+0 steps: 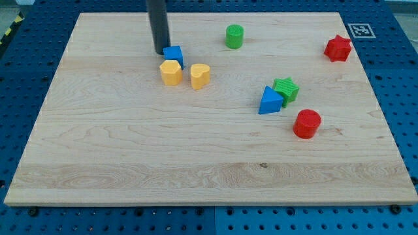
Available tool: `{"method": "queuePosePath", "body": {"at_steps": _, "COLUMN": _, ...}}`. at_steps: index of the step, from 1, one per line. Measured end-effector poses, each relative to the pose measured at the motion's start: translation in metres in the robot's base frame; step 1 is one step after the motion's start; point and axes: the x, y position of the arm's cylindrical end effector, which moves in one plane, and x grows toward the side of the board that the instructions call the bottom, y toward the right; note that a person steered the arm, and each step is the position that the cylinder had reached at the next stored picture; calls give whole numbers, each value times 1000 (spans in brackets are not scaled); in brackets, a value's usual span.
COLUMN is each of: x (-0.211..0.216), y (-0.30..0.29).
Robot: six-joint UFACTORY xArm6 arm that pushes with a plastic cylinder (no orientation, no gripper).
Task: Push the blue cube to the green star
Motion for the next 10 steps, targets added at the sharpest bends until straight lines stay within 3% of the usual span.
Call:
{"method": "queuePosePath", "body": {"at_steps": 1, "x": 7, "y": -34}}
{"method": "queuePosePath", "body": {"at_steps": 3, "x": 8, "y": -13}}
{"method": "queuePosePath", "body": {"at_steps": 7, "x": 39, "y": 131}}
{"method": "queuePosePath", "body": {"at_steps": 9, "x": 86, "y": 185}}
{"method": "queuePosePath", "body": {"at_steps": 10, "x": 72, "y": 198}}
